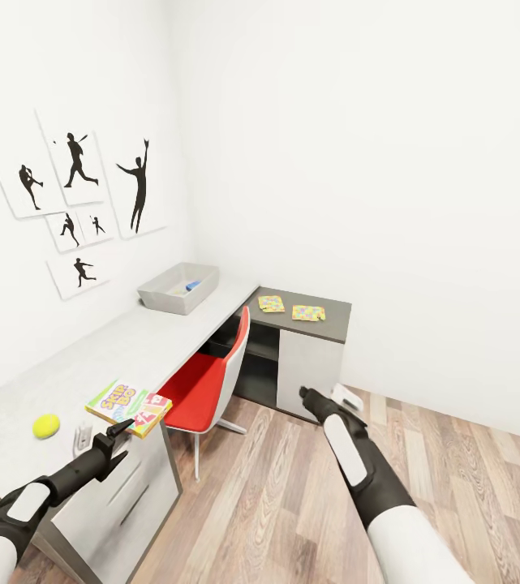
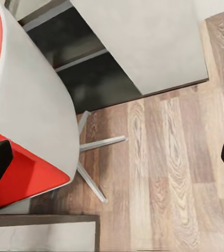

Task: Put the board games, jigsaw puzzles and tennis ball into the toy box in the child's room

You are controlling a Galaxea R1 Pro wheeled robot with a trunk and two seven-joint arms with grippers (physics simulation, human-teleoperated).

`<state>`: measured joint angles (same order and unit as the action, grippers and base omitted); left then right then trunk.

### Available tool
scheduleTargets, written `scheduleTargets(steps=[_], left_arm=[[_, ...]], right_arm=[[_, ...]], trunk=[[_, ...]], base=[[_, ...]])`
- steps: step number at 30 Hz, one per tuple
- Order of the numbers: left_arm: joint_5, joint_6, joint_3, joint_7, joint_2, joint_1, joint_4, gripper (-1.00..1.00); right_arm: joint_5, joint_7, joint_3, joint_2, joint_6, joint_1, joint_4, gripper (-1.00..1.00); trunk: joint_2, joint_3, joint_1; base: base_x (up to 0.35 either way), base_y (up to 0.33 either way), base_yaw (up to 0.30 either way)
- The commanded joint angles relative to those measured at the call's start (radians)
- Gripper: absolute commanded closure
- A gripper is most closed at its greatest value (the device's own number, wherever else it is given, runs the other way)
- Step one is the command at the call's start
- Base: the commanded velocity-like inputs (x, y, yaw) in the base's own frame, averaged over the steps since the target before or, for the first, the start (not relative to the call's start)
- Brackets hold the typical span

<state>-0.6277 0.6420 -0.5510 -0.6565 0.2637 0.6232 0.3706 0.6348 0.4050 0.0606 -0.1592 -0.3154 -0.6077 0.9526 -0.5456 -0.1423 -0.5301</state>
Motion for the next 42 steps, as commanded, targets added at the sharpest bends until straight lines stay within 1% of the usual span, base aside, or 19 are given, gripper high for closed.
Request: scheduleTargets(steps=[1,2,4,5,8,11,25,42], left_arm=[[-0.001,0.006,-0.004,-0.002,0.0,0.001,-0.001,-1.0],[-0.001,0.006,-0.004,-0.002,0.0,0.001,-0.001,-1.0],[-0.001,0.006,-0.005,-0.002,0.0,0.001,-0.001,-1.0],[-0.001,0.006,-0.004,-0.002,0.0,0.001,-0.001,-1.0],[-0.001,0.006,-0.005,-0.002,0.0,0.001,-0.001,-1.0],[-0.001,0.005,-0.005,-0.002,0.0,0.001,-0.001,-1.0],[-0.001,0.004,-0.004,-0.003,0.0,0.001,-0.001,-1.0],[-0.001,0.003,-0.004,-0.003,-0.002,0.001,-0.001,-1.0]], right_arm=[[0.009,0.007,0.003,0.001,-0.015,0.015,0.032,-1.0],[0.012,0.005,0.005,0.001,-0.051,0.057,0.12,-1.0],[0.013,0.004,0.006,0.001,-0.078,0.08,0.178,-1.0],[0.014,0.004,0.007,0.001,-0.106,0.098,0.232,-1.0],[0.015,0.003,0.008,0.0,-0.167,0.129,0.324,-1.0],[0.015,0.003,0.008,0.0,-0.193,0.14,0.359,-1.0],[0.019,0.003,0.007,0.001,-0.225,0.146,0.389,-1.0],[0.02,0.001,0.008,0.001,-0.228,0.146,0.386,-1.0]], trunk=[[-0.002,-0.002,0.0],[-0.002,-0.002,0.0],[-0.002,-0.002,0.0],[-0.002,-0.002,0.0],[-0.002,-0.002,0.0],[-0.002,-0.002,0.0],[-0.002,-0.002,0.0],[-0.002,-0.002,0.0]], base=[[0.0,0.0,0.0],[0.0,0.0,0.0],[0.0,0.0,0.0],[0.0,0.0,0.0],[0.0,0.0,0.0],[0.0,0.0,0.0],[0.0,0.0,0.0],[0.0,0.0,0.0]])
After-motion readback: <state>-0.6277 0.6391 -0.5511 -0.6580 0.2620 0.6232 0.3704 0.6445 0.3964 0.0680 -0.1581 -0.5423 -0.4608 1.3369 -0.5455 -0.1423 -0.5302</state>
